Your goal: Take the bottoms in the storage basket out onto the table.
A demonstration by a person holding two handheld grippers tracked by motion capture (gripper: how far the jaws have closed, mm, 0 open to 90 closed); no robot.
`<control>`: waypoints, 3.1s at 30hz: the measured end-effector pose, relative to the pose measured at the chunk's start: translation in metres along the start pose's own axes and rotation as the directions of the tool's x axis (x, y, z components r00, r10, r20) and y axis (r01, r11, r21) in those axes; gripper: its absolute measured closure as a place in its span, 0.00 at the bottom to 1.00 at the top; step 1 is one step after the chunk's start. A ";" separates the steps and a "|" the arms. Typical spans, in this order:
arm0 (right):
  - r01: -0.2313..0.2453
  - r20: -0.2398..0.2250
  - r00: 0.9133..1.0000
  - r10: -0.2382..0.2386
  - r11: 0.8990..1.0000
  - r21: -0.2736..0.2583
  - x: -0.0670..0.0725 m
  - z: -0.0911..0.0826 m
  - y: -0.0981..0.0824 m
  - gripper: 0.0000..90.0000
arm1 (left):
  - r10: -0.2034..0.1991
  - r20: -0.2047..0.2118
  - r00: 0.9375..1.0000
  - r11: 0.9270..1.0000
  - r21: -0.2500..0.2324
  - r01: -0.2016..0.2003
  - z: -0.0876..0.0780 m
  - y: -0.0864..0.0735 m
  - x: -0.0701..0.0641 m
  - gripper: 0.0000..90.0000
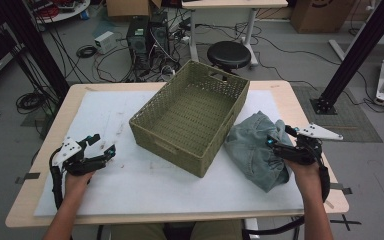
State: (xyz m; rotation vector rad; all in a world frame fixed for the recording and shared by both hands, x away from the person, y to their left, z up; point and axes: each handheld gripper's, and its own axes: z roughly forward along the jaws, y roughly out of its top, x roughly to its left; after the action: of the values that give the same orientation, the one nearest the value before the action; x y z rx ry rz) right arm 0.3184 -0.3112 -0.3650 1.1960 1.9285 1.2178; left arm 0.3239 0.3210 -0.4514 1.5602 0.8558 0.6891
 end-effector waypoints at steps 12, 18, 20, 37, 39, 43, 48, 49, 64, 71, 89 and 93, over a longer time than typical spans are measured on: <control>0.096 -0.250 0.964 -0.090 0.995 0.010 0.040 0.018 0.008 0.24 | 0.000 0.010 1.000 1.000 -0.004 0.000 0.000 0.000 0.000 0.24; 0.117 -0.277 0.954 -0.114 0.993 -0.004 0.053 0.022 0.009 0.24 | 0.006 0.021 1.000 1.000 -0.001 -0.006 0.000 0.000 0.000 0.24; 0.131 -0.287 0.949 -0.126 0.991 -0.004 0.057 0.021 0.010 0.24 | 0.014 0.021 1.000 1.000 0.000 -0.014 0.000 0.000 -0.001 0.24; 0.148 -0.332 0.933 -0.137 0.989 0.008 0.071 0.034 0.008 0.23 | 0.010 -0.006 1.000 1.000 0.015 -0.010 -0.010 0.005 -0.003 0.24; 0.146 -0.329 0.935 -0.134 0.989 0.013 0.070 0.035 0.008 0.23 | 0.007 -0.004 1.000 1.000 0.017 -0.007 -0.010 0.005 -0.003 0.24; 0.143 -0.329 0.935 -0.130 0.990 0.015 0.070 0.037 0.008 0.23 | 0.007 -0.003 1.000 1.000 0.022 -0.007 -0.010 0.004 -0.003 0.24; 0.151 -0.327 0.935 -0.137 0.988 0.019 0.073 0.039 0.008 0.23 | 0.002 -0.009 1.000 1.000 0.015 -0.002 -0.014 0.005 -0.003 0.24; 0.151 -0.327 0.935 -0.136 0.988 0.021 0.074 0.039 0.008 0.23 | 0.000 -0.009 1.000 1.000 0.016 0.000 -0.014 0.006 -0.002 0.24; 0.156 -0.320 0.937 -0.138 0.987 0.029 0.079 0.043 0.009 0.23 | -0.019 -0.009 1.000 0.999 0.027 0.019 -0.015 0.005 -0.001 0.24; 0.159 -0.324 0.936 -0.137 0.986 0.041 0.080 0.047 0.009 0.23 | -0.032 -0.016 0.999 0.999 0.026 0.032 -0.016 0.004 -0.001 0.24; 0.158 -0.309 0.942 -0.133 0.986 0.059 0.083 0.054 0.010 0.23 | -0.038 -0.005 0.999 0.999 0.035 0.038 -0.010 0.004 -0.002 0.24; 0.175 -0.309 0.941 -0.139 0.980 0.092 0.090 0.072 0.014 0.23 | -0.037 -0.007 0.999 0.999 0.039 0.037 -0.011 0.004 -0.002 0.24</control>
State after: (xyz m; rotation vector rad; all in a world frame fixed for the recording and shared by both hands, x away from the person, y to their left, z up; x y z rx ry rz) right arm 0.3417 -0.1990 -0.3829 0.9305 2.3007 1.2748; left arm 0.3144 0.3247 -0.4452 1.5735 0.9054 0.6542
